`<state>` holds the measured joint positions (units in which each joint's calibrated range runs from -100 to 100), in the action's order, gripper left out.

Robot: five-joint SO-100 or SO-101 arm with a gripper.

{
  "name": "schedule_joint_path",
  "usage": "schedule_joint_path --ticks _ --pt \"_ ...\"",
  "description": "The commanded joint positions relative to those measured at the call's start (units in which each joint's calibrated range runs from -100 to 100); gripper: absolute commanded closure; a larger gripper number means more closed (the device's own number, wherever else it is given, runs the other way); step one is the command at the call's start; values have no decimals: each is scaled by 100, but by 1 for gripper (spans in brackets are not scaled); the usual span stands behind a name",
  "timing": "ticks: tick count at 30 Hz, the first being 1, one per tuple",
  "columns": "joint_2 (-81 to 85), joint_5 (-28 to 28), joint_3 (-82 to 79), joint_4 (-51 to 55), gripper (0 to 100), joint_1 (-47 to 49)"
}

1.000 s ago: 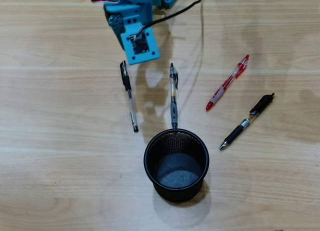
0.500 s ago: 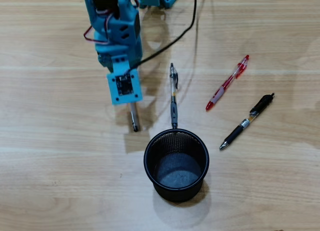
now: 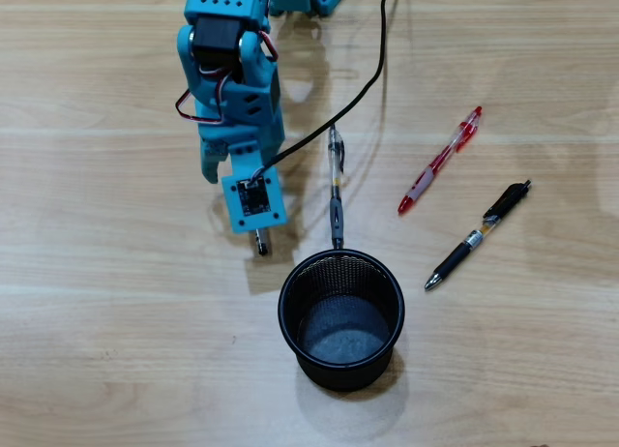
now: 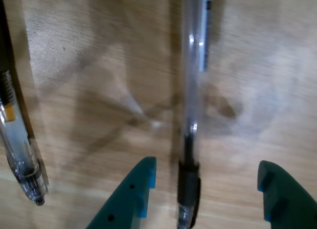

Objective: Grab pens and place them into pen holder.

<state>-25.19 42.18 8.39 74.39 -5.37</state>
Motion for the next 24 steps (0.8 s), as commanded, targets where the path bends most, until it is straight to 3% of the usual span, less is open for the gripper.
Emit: schedule_joint_path --ticks 1,6,17,24 --pt "-307 52 418 -83 77 260" --pt "-753 72 608 -83 78 378" --pt "-895 184 608 -74 97 351" --pt "-887 184 608 -48 98 332"
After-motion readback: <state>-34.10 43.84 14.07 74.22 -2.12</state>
